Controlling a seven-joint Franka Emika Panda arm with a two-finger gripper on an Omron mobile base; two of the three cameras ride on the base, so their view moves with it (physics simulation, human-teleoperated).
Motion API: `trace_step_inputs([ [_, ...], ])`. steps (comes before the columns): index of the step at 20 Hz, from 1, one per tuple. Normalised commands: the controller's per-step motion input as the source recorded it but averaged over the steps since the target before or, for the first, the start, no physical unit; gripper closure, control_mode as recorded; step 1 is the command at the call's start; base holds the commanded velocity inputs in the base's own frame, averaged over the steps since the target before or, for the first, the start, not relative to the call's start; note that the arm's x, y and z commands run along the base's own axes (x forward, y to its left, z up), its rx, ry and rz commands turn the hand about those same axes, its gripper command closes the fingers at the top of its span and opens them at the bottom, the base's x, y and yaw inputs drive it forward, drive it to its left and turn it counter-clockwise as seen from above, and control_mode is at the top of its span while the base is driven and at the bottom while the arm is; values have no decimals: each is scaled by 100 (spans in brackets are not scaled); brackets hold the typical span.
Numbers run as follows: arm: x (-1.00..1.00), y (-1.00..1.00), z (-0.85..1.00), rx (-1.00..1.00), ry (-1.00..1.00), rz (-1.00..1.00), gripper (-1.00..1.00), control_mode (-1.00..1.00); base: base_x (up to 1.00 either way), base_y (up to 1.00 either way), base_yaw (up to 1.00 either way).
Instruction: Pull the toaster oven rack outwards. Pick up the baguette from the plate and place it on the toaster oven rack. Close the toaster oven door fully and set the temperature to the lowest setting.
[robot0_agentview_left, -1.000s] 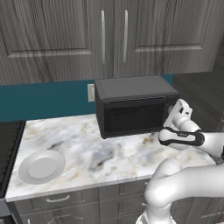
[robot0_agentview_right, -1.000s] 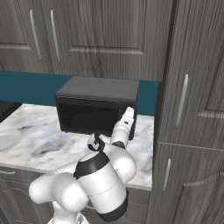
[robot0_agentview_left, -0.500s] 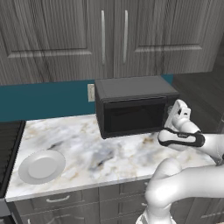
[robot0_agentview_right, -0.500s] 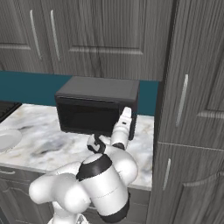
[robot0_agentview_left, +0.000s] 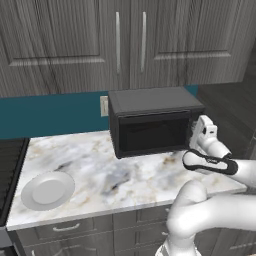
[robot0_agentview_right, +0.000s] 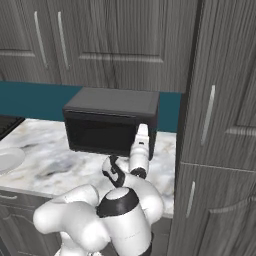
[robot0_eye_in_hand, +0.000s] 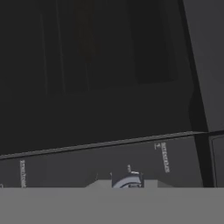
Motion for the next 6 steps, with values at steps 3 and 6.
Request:
trace_step_inputs([
  [3,0,-47,-14,-12,3,17,100,-100,0,0,0],
  [6,-4,-36,-18,-15,12,8,100,-100,0,0,0],
])
